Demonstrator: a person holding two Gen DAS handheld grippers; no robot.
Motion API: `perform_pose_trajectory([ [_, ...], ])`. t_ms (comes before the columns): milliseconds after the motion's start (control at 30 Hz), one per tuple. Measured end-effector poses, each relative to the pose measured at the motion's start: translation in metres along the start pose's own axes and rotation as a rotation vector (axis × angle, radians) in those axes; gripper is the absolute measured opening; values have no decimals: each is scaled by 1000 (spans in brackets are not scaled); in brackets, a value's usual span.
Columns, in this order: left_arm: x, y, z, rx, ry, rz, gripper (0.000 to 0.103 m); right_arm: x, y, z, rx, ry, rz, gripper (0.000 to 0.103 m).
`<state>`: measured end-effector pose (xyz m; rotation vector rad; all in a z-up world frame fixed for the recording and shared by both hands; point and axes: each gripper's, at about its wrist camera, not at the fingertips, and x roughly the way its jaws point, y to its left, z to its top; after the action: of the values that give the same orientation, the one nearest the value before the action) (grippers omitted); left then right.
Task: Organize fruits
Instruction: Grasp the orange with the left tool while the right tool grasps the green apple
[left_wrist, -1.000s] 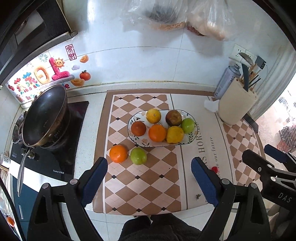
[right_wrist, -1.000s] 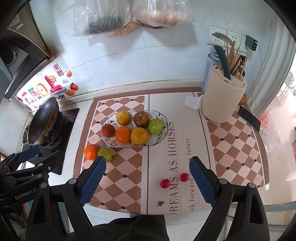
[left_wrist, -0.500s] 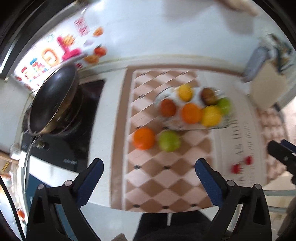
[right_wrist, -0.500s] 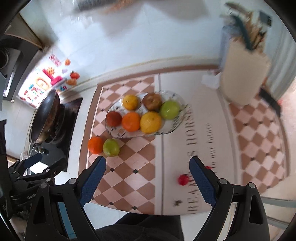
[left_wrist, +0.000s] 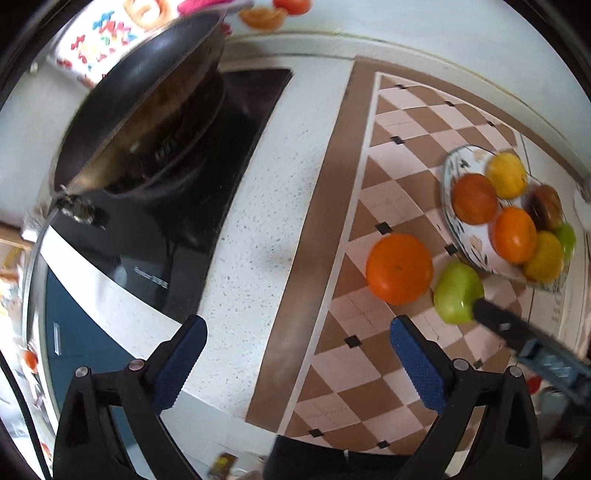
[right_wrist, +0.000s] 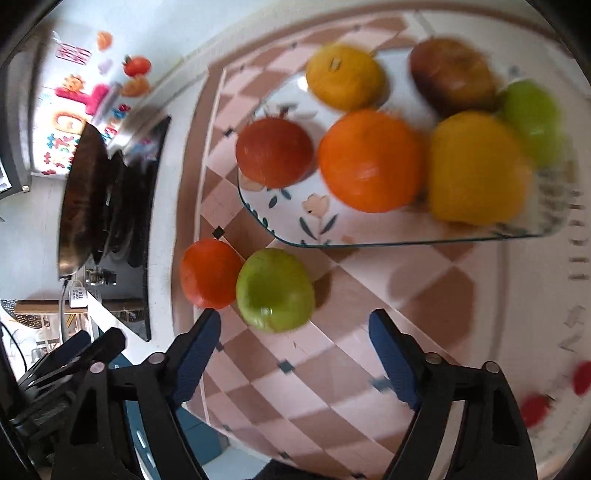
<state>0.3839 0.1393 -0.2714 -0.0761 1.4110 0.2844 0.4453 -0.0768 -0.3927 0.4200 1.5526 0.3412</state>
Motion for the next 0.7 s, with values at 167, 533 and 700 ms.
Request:
perform_pose_trajectory([
  [167,30,0,16,-47,133,-149,101,29,15,7,-44,18,12,60],
  [533,59,-58,42,81,180,-233,101,-6,-11,-27,-124,5,-163,58],
  [700,72,-98,42,219,193,-188,69,-25,-45,-39,-81,-1,-215,58],
])
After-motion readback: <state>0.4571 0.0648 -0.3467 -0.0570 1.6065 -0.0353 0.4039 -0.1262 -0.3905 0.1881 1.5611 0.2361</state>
